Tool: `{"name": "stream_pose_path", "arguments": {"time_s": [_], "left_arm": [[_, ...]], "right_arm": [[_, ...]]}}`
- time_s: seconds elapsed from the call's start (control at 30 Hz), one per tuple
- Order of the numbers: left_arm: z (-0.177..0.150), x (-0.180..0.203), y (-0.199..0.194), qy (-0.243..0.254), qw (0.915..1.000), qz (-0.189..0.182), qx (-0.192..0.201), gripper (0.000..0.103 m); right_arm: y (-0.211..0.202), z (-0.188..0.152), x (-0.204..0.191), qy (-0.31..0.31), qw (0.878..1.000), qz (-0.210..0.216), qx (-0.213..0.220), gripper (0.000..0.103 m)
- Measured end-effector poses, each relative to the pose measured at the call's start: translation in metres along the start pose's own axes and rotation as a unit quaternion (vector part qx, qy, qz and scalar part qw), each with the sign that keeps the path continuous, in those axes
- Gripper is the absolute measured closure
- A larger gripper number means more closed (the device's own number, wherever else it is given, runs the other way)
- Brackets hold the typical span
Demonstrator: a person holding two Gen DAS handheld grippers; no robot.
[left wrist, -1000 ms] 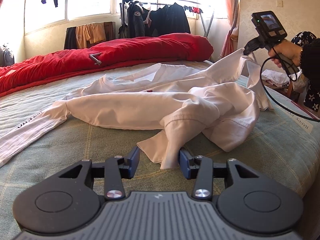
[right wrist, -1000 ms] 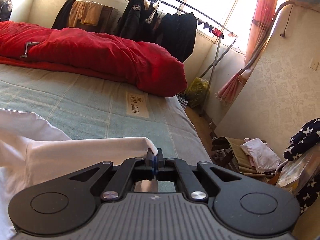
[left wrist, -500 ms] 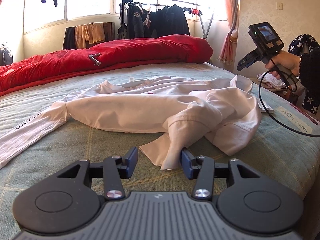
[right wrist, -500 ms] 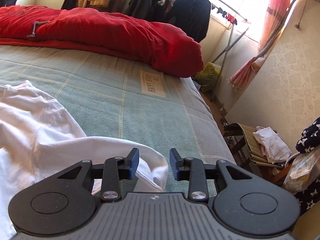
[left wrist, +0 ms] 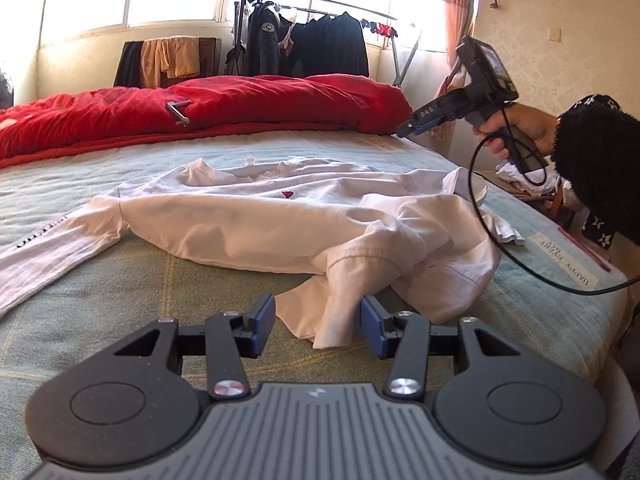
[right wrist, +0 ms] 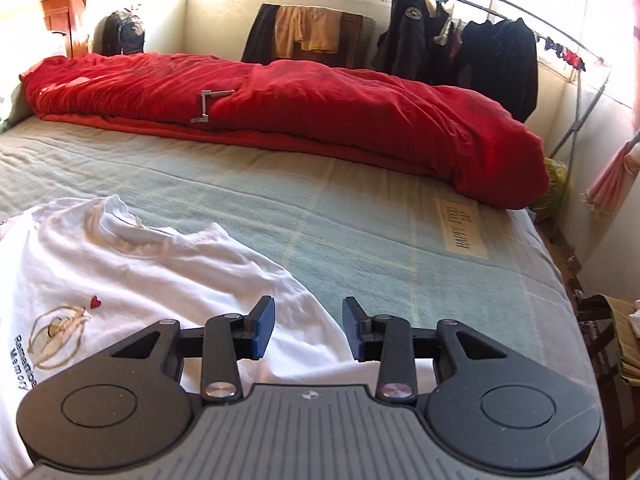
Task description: Fold clothes
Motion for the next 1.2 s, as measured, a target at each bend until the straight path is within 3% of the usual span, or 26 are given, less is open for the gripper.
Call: {"name": "stream_pose_path", "arguments": {"time_s": [0.1, 0.37, 0.67, 0.7, 0.8, 0.83, 0.93, 1.03, 1.2], "left_arm": [[0.001, -0.01, 0.005, -0.01, 0.9995, -0.026, -0.017, 0.047], [-0.004, -0.028, 0.029, -0.017, 0.9981, -0.041, -0.042, 0.041], [-0.013, -0.035, 0.045, -0.032, 0.997, -0.043, -0.056, 0.035], [-0.013, -0.035, 0.046, -0.032, 0.9969, -0.043, -0.057, 0.034], [-0.015, -0.036, 0.05, -0.031, 0.9967, -0.043, -0.062, 0.034], [-0.015, -0.035, 0.051, -0.029, 0.9967, -0.042, -0.062, 0.034], [-0.016, -0.033, 0.054, -0.023, 0.997, -0.04, -0.063, 0.034], [-0.016, -0.034, 0.053, -0.027, 0.997, -0.038, -0.062, 0.034], [-0.016, -0.029, 0.049, -0.023, 0.9972, -0.031, -0.064, 0.034]], "right_arm": [[0.032, 0.01, -0.006, 0.0, 1.0, 0.025, -0.003, 0.062], [0.125, 0.024, -0.024, 0.005, 0.995, 0.096, -0.019, 0.057], [0.177, 0.008, -0.045, -0.056, 0.989, 0.129, -0.051, 0.057], [0.175, 0.007, -0.045, -0.059, 0.988, 0.135, -0.051, 0.059], [0.168, 0.005, -0.048, -0.073, 0.985, 0.145, -0.052, 0.086], [0.165, 0.005, -0.05, -0.085, 0.985, 0.138, -0.05, 0.095], [0.16, 0.01, -0.057, -0.1, 0.989, 0.109, -0.024, 0.098], [0.163, 0.019, -0.057, -0.075, 0.995, 0.068, 0.007, 0.098], [0.172, 0.012, -0.069, -0.09, 0.995, 0.041, -0.028, 0.092]]}}
Point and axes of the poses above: each gripper's, at about its wrist camera, not at the fingertips, and y roughly the way its jaws point, x to its right, z to its top, the point moved 1 cm from there along y, roughly the way its jaws point, and after that the axes turned 8 degrees about x, right-handed, at the moved point
